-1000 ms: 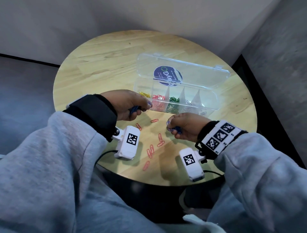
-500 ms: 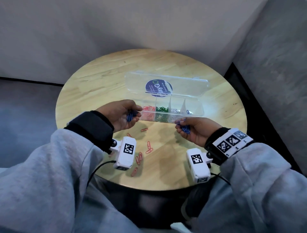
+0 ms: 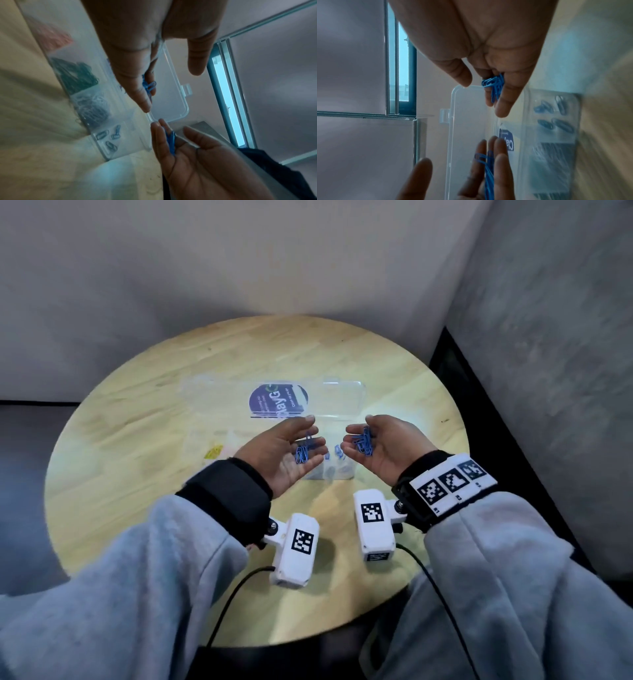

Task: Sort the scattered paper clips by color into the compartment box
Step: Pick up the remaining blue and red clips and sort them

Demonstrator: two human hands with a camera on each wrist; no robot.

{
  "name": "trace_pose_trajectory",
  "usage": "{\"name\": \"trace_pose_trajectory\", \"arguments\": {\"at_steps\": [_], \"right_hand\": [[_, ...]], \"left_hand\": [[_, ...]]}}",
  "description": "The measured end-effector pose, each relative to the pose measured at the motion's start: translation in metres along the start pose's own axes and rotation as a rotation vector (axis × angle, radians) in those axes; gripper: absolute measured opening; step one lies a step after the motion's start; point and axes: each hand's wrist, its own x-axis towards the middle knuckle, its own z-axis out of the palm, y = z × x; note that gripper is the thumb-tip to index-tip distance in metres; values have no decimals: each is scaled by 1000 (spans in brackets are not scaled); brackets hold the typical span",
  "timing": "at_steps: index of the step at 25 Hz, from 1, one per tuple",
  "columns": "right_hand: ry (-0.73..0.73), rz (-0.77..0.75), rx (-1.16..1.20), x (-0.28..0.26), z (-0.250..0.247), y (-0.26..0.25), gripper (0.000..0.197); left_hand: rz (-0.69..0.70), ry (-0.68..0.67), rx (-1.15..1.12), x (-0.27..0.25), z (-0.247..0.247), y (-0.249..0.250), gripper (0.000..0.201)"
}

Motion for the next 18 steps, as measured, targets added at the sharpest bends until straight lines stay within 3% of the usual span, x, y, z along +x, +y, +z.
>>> {"name": "trace_pose_trajectory", "arguments": {"at_steps": [3,9,12,15,16,18], "right_hand": [[3,17,-58,17,-6,-13,35],[-30,94,-126,31,-8,-22,35],[-76,129,-109,28,-6,-23,29],[-105,150,-140,27,-8,-20,37],[-107,143,-158,27,-8,-19,40],[-117,116,-193,22,-6,-17,32]], "left_hand": [[48,40,25,23,12,3,23],[-10,36,131,43,26,4,30],[10,18,179,45,33,8,44],[14,-16,205,39,33,10,68],[28,-14,211,36,31,12,67],[74,-2,220,27,23,17,44]]}}
